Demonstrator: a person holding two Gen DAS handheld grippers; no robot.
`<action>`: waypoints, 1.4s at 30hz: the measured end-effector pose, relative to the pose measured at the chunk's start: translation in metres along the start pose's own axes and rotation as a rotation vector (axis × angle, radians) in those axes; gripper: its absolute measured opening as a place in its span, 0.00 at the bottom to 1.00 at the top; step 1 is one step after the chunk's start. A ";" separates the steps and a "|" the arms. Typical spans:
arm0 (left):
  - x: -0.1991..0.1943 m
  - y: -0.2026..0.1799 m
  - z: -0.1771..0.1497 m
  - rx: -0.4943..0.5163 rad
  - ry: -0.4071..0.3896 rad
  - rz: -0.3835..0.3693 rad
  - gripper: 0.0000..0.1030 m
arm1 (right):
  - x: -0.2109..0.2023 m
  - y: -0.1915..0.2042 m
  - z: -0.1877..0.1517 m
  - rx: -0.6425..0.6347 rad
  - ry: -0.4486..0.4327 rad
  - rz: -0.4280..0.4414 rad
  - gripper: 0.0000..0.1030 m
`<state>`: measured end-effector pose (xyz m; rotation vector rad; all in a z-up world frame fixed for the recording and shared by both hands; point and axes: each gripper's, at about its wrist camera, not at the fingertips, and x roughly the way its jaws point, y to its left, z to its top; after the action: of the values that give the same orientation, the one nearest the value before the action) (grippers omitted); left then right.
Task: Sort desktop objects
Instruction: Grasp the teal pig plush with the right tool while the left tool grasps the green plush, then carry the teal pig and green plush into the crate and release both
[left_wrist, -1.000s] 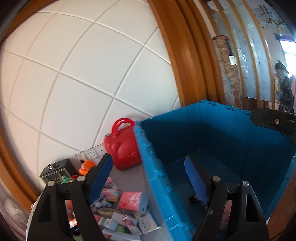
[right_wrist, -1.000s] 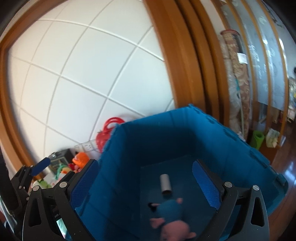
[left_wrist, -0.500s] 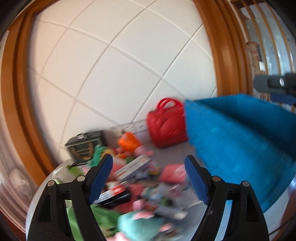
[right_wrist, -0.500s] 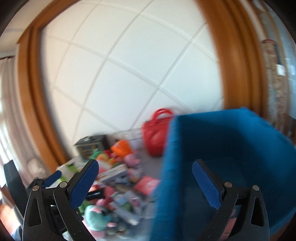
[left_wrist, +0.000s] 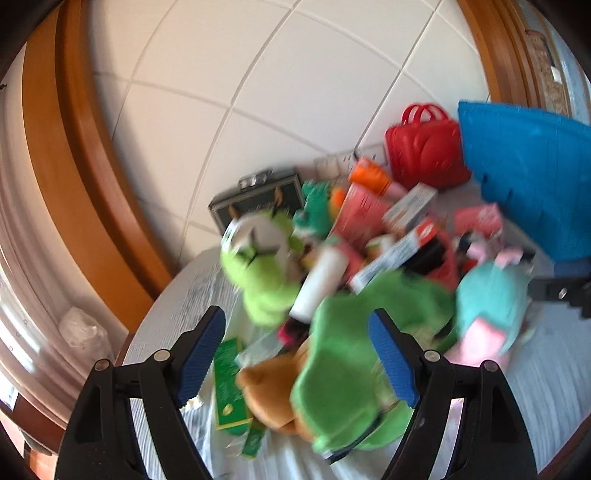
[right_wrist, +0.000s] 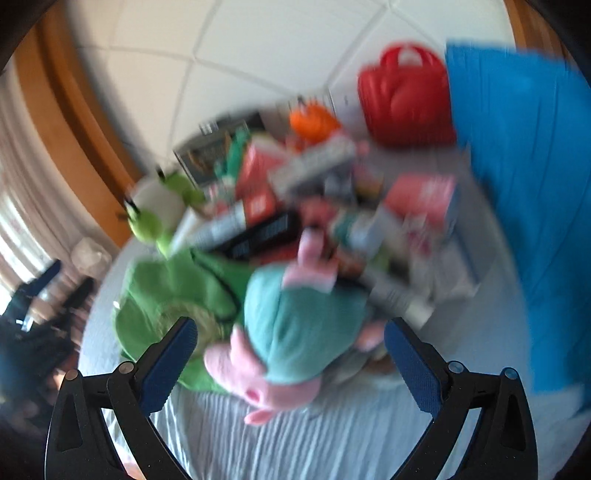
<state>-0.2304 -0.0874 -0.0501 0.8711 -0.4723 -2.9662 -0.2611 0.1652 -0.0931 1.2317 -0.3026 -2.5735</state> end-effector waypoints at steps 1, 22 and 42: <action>0.003 0.008 -0.010 -0.010 0.019 0.000 0.78 | 0.015 0.003 -0.008 0.010 0.030 0.001 1.00; 0.079 -0.003 -0.070 0.055 0.140 -0.483 0.67 | 0.109 -0.006 -0.025 0.160 0.088 -0.116 1.00; 0.024 -0.060 -0.038 0.215 0.023 -0.658 0.07 | 0.075 -0.005 -0.025 0.064 0.023 -0.121 0.62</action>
<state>-0.2261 -0.0437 -0.1105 1.2975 -0.6132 -3.5267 -0.2873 0.1432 -0.1647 1.3398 -0.3166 -2.6687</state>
